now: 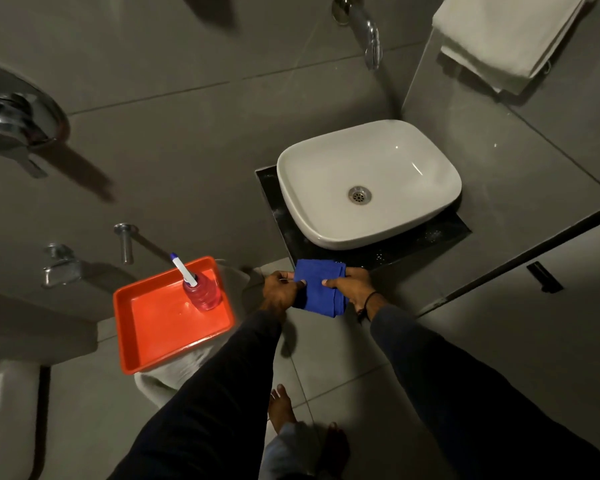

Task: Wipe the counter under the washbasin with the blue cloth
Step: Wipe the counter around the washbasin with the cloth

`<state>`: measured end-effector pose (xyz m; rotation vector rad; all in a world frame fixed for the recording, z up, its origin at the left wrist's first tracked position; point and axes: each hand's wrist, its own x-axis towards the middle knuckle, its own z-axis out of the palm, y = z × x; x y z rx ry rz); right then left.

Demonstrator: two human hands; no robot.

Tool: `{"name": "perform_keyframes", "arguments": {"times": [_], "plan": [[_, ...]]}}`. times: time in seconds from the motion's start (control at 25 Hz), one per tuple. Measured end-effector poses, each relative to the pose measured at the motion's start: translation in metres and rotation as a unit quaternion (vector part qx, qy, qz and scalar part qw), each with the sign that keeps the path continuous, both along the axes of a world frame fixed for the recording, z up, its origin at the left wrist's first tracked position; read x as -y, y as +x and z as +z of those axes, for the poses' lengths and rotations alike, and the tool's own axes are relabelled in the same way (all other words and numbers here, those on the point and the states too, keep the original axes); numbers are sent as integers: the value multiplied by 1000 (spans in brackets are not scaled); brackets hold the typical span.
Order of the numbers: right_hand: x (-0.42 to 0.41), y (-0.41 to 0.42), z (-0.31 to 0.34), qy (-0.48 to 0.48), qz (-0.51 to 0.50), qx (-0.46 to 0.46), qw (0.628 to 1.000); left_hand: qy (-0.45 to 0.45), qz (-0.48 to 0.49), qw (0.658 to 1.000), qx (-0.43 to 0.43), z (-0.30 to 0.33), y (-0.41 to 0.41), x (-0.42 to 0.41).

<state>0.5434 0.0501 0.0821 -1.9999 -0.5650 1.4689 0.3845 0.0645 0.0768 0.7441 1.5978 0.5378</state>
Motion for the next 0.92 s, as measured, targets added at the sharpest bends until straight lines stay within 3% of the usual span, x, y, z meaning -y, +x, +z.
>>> {"name": "perform_keyframes", "arguments": {"times": [0.4,0.72,0.92], "plan": [[-19,2,-18,-25,8,94,995,-25,-18,999,12,-23,2,-24],[-26,1,-27,13,-38,175,984,-40,-3,997,58,-37,7,-36],[-22,1,-37,28,-38,218,975,-13,-4,1000,-10,-46,18,-34]]}}
